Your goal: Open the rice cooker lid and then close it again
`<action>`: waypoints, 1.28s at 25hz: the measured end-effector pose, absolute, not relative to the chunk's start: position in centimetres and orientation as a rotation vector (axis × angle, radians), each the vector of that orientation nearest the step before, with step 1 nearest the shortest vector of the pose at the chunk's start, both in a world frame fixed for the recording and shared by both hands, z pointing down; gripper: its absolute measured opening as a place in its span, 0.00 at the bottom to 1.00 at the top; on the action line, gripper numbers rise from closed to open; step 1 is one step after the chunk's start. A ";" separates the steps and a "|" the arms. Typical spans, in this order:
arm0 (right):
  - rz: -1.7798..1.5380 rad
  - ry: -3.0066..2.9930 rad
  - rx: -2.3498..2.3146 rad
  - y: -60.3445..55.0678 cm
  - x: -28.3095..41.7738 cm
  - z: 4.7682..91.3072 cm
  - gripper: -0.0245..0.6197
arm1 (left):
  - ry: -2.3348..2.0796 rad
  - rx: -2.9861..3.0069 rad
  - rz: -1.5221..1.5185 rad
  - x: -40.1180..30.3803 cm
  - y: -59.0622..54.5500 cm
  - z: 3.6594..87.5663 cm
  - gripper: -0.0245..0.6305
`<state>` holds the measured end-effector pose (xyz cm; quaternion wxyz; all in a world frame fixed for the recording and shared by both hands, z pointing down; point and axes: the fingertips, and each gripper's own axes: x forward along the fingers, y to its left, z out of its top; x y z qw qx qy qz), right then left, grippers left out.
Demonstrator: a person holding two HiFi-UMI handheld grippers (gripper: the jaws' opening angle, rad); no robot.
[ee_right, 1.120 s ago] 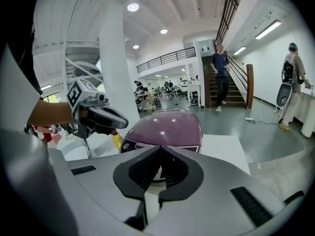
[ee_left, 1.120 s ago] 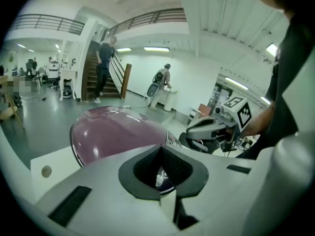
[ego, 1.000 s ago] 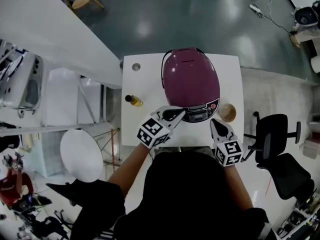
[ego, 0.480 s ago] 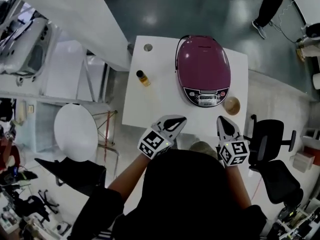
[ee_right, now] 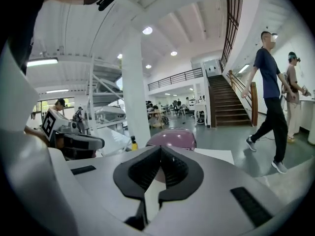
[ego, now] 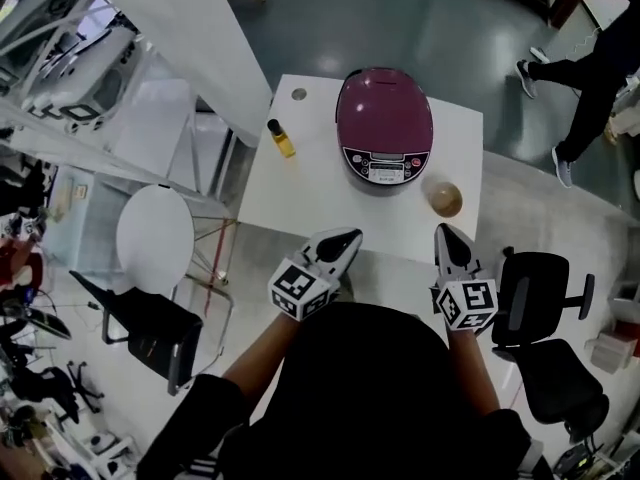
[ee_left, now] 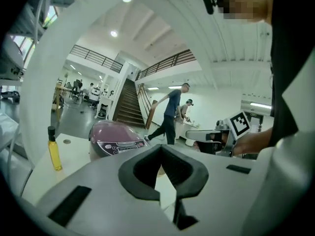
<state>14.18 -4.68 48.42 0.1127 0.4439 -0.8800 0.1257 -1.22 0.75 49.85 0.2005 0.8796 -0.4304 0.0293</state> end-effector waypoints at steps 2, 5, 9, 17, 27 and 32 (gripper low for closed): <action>0.345 -2.607 1.304 -2.9 16.4 48.2 0.04 | -1.240 2.473 0.039 0.4 2.2 49.1 0.04; 0.287 -2.625 1.304 -0.4 20.0 47.9 0.04 | -1.280 2.483 -0.013 3.0 4.6 48.1 0.04; 0.278 -2.626 1.353 2.5 24.9 48.0 0.04 | -1.380 2.448 0.005 6.1 8.2 48.0 0.04; 0.309 -2.596 1.325 7.6 30.1 48.4 0.04 | -1.623 2.339 0.017 6.6 14.1 47.7 0.04; 0.273 -2.576 1.405 9.6 30.4 45.7 0.04 | -1.637 2.350 -0.027 5.8 15.5 45.8 0.04; 0.212 -2.574 1.404 8.3 30.0 45.5 0.04 | -1.769 2.373 -0.027 3.0 14.0 44.1 0.04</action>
